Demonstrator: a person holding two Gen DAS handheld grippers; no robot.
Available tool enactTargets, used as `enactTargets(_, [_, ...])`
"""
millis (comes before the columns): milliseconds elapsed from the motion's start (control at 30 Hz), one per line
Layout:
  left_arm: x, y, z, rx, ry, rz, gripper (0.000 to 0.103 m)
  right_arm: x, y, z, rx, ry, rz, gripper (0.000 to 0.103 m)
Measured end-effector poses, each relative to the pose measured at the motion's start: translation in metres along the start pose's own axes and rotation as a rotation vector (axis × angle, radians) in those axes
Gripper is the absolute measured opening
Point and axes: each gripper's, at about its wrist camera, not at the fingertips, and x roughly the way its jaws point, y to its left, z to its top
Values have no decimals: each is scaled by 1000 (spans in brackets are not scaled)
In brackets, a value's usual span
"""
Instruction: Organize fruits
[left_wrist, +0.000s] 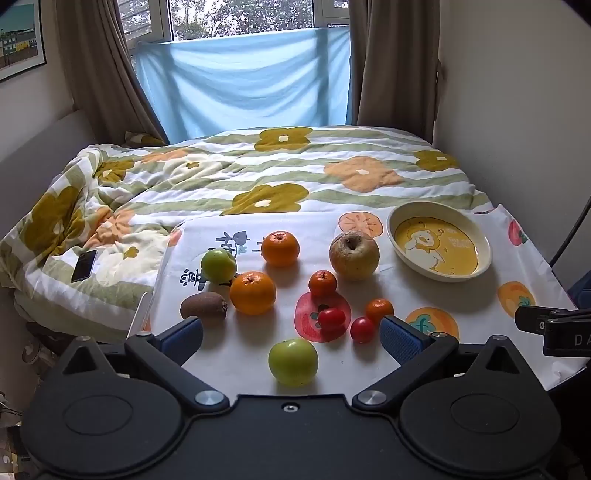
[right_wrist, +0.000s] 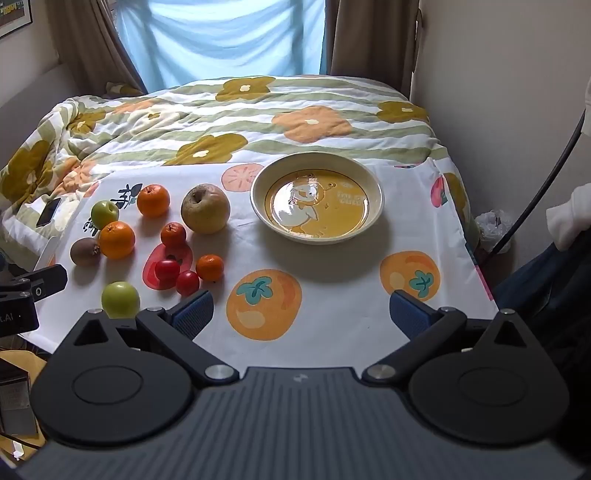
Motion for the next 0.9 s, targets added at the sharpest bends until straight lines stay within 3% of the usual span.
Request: enactTargets(900, [-4,6,-1,-3,-16,1,103,-4,3,1,0,-10,10,103])
